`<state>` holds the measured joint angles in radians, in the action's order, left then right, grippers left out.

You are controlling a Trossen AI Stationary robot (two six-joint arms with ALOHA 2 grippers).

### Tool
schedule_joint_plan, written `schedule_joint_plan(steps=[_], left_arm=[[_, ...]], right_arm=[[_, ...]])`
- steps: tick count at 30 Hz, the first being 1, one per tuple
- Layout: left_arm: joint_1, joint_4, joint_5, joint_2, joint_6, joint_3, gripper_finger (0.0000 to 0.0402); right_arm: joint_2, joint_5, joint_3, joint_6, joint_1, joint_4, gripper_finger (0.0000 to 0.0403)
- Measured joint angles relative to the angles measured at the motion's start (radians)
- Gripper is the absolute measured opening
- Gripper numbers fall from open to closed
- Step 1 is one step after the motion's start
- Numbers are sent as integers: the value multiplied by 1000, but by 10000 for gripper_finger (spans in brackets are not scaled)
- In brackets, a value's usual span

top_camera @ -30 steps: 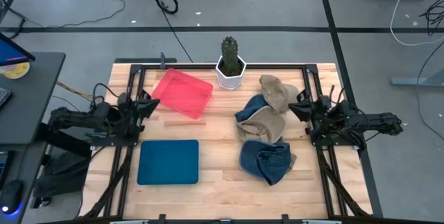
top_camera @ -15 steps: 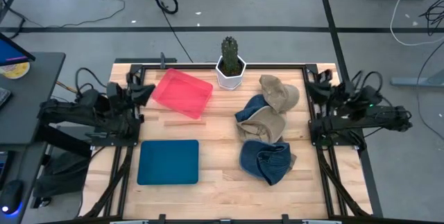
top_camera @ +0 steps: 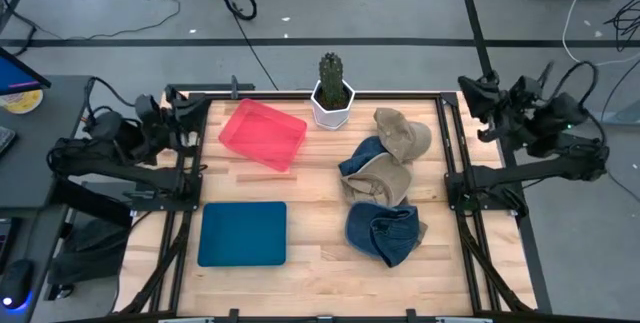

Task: Pick & Place hat
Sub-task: Put the top brown cap into the blue bin

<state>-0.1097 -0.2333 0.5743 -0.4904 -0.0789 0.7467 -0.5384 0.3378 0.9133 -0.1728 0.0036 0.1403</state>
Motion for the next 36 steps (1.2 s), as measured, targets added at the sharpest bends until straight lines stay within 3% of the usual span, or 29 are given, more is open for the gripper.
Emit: schedule_joint_plan(steps=[4, 10, 13, 19, 25, 31, 36], left_arm=[[0, 31, 0, -5, -43, 0, 3], [2, -15, -19, -51, -52, 15, 3], [2, 147, -90, -75, -43, 84, 3], [2, 544, -89, -180, -82, 335, 3], [2, 736, -74, -254, -69, 527, 5], [2, 805, -70, -282, -43, 541, 55], [2, 804, -21, -310, -41, 541, 117]], right_arm=[[-45, -53, 61, 1, 0, -137, 31], [-88, -58, 67, -7, 0, -79, 31], [-111, -77, 103, -8, -3, -168, 31], [-187, -53, 262, -30, -34, -445, 31], [-249, -6, 480, -97, -70, -814, 34], [-275, 21, 533, -220, -91, -1068, 61], [-294, 20, 533, -332, -107, -1190, 111]])
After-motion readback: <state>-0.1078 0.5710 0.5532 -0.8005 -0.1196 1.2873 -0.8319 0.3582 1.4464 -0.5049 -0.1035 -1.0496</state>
